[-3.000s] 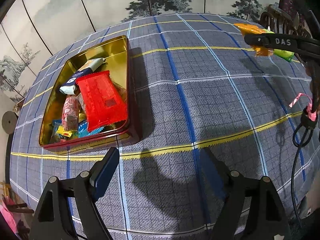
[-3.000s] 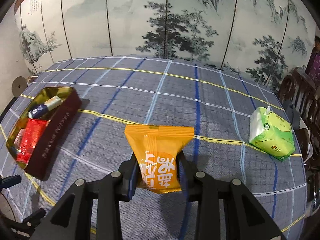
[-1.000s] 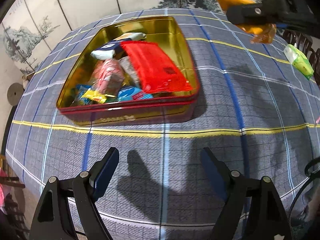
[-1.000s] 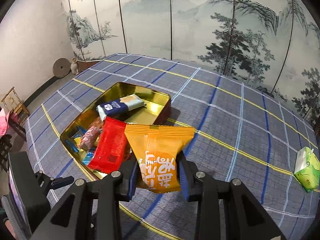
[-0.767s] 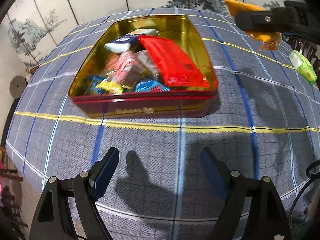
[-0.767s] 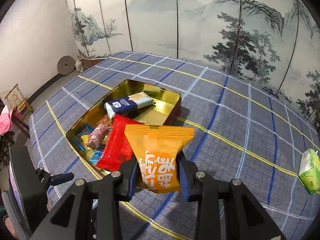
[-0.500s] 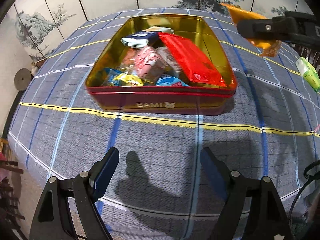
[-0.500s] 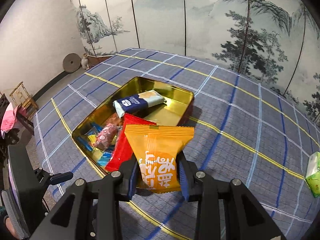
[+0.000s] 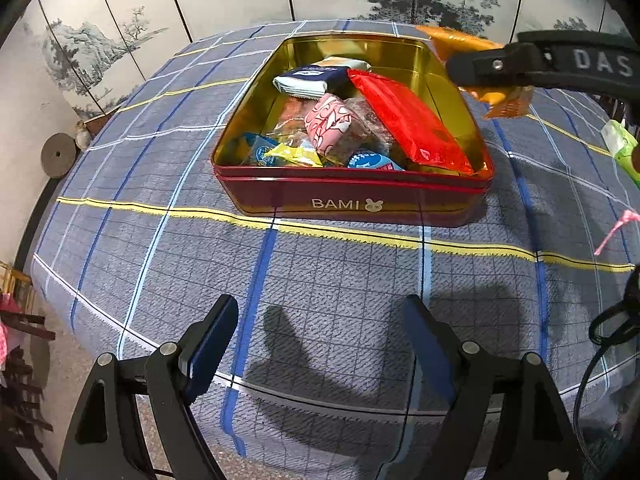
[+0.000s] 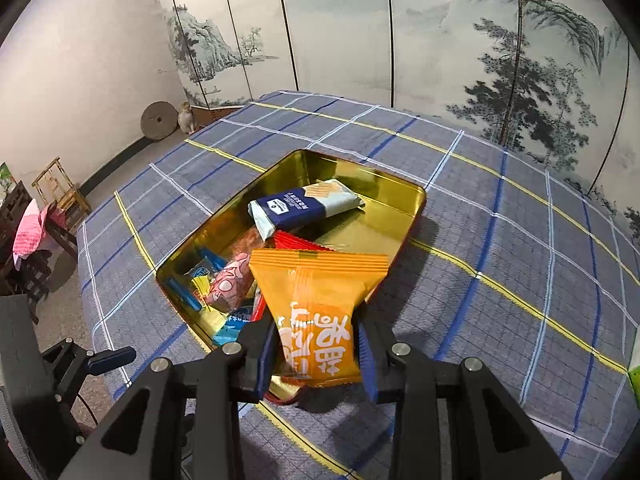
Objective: Organize snacks
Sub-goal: 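Carry the orange packet with the right tool toward the gold tin, then lower the orange packet into the tin and open the right tool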
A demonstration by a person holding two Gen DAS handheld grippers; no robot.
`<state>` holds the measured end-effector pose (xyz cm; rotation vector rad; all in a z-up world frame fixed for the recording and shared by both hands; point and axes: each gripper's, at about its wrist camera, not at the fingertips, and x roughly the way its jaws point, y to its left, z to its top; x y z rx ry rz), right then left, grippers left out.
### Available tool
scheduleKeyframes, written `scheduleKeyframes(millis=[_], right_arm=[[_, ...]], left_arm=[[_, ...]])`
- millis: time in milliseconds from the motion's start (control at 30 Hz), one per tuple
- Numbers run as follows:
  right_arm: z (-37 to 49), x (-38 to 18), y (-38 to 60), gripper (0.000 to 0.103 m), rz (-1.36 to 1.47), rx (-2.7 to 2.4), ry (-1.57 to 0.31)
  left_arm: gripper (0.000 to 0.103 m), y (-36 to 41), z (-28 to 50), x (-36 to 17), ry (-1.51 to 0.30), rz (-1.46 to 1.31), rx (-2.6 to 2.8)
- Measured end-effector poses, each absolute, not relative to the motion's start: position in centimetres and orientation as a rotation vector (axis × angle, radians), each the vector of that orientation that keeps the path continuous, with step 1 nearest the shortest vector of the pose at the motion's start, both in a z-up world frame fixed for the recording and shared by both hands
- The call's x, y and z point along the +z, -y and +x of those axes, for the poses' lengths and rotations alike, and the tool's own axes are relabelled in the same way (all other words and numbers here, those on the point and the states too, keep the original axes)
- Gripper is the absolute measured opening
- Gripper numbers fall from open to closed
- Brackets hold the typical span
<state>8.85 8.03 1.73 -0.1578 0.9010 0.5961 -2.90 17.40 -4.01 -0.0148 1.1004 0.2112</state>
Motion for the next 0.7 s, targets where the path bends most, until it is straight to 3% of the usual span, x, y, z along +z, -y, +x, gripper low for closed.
scheduleKeyframes(millis=[700], right_arm=[[11.9,0.8,-11.4,0.034,-0.229,0.647,-0.938]], left_arm=[[0.081,-16.6,-2.4,-4.4,-1.127,0.014,0.218]])
